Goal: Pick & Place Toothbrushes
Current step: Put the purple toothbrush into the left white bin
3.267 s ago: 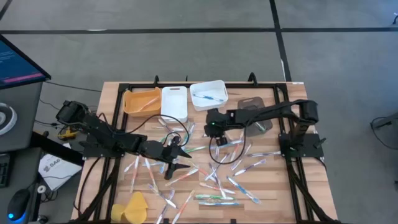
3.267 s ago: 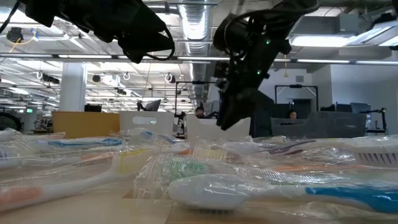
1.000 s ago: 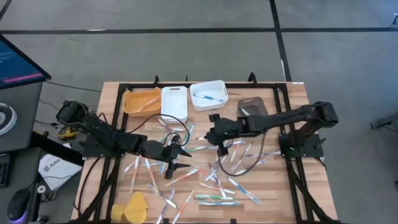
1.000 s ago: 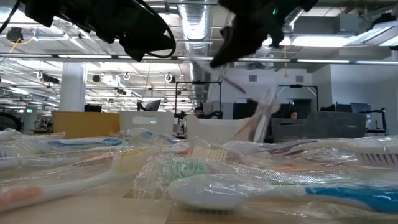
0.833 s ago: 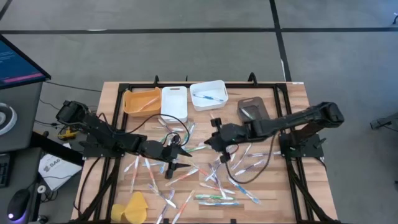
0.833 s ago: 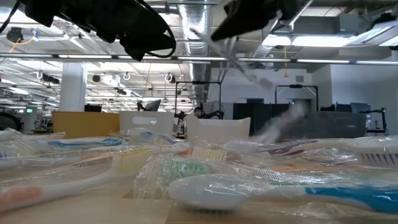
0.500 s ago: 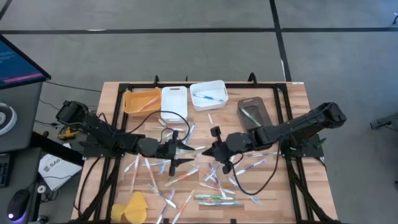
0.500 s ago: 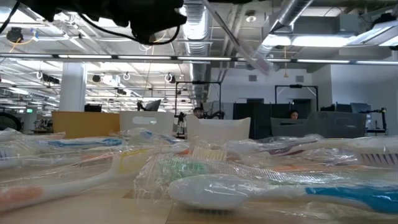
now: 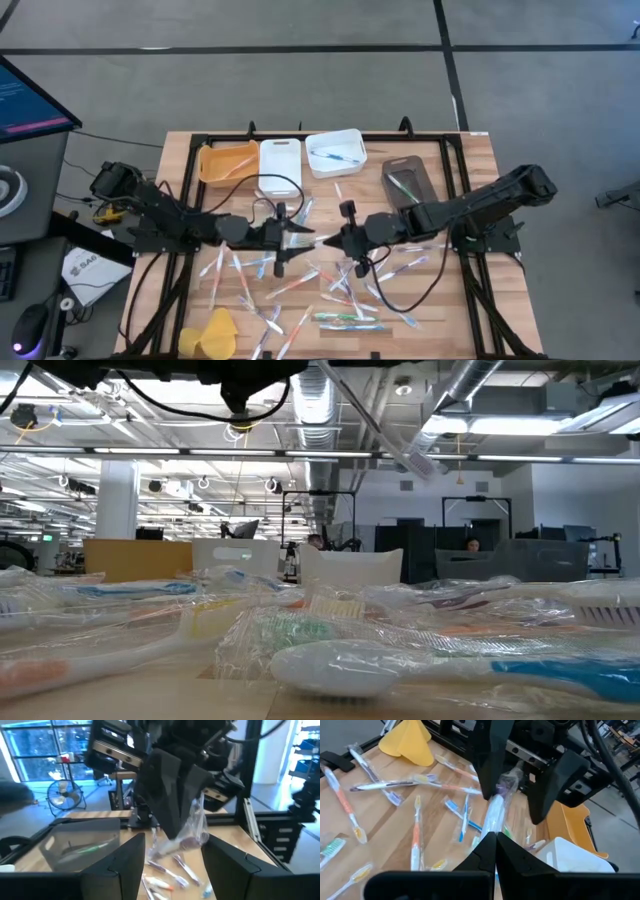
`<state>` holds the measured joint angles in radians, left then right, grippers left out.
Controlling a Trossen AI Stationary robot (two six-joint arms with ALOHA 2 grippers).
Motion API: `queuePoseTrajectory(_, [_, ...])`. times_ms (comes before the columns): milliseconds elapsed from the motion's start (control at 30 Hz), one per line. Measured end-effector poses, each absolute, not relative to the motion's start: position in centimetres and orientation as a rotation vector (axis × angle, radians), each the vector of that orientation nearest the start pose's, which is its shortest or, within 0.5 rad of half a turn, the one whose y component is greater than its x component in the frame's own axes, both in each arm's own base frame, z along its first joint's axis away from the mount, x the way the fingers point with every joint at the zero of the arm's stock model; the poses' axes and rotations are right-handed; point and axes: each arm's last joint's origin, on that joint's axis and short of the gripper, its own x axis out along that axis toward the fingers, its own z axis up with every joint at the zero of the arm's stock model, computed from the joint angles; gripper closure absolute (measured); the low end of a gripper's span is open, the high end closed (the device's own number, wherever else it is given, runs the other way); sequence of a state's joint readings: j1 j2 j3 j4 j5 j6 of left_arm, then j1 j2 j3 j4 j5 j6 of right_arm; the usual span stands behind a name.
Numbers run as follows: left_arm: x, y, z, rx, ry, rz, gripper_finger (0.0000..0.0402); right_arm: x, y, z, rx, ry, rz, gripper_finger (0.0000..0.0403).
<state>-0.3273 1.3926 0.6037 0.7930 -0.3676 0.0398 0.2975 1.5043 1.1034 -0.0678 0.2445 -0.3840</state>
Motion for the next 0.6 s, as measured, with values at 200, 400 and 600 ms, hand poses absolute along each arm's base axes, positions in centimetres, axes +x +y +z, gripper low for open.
queuePoseTrajectory(200, [27.15, -8.1, 23.32, 0.033, -0.013, 0.041, 0.0216, 32.48, 9.01, 28.34, -0.501, 0.438, 0.132, 0.0403])
queuePoseTrajectory(400, [27.15, -8.1, 23.33, 0.032, -0.014, 0.041, 0.0231, 32.48, 9.01, 28.34, -0.501, 0.438, 0.133, 0.0403])
queuePoseTrajectory(600, [27.15, -8.11, 23.32, 0.032, -0.013, 0.04, 0.0303, 32.48, 9.01, 28.34, -0.501, 0.438, 0.133, 0.0403])
